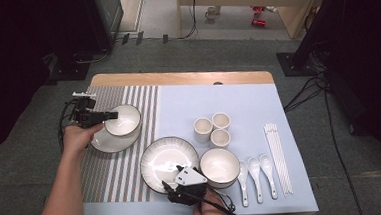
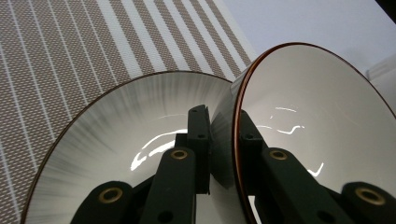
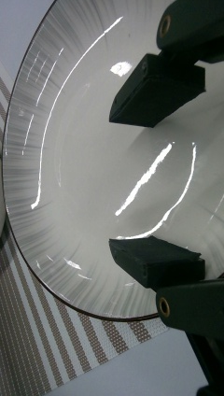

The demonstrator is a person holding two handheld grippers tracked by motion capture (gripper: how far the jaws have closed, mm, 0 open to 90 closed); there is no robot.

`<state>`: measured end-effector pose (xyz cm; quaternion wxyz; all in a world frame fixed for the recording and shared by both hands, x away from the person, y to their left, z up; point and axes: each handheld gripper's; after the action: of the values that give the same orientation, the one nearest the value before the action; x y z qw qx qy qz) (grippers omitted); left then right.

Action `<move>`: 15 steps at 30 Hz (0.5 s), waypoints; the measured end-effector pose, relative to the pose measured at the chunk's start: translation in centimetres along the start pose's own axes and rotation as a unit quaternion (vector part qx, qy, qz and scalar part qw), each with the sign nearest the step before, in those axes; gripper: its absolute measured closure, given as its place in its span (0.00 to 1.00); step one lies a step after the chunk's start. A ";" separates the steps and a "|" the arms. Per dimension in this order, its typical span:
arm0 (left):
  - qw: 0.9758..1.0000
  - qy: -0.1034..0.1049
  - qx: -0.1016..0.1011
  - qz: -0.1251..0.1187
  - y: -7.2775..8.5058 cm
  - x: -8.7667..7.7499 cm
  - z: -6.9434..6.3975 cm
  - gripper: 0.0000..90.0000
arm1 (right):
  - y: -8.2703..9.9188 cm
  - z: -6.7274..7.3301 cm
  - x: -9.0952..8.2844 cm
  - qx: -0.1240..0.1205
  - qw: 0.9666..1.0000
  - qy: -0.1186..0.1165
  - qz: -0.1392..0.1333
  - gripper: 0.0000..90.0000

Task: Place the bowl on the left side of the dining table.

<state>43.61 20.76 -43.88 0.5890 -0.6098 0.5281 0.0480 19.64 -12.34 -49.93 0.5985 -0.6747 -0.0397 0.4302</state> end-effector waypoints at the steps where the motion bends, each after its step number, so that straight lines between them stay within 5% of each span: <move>1: 1.000 -0.002 -0.002 0.001 0.0 0.0 0.1 0.91 | 0.0 0.0 0.0 0.000 1.000 0.000 0.000 0.37; 15: 1.000 -0.022 -0.017 0.008 0.5 -0.2 1.0 0.90 | 0.0 0.0 0.0 0.000 1.000 0.000 0.000 0.37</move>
<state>43.79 21.77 -44.40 0.5899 -0.6143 0.5188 0.0752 19.64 -12.34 -49.93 0.5985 -0.6747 -0.0398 0.4302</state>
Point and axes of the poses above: each handheld gripper's, and its own axes: x roughly forward along the jaws, y roughly out of its underside, z roughly to its left, and after that the axes turned 5 degrees about x, right-handed
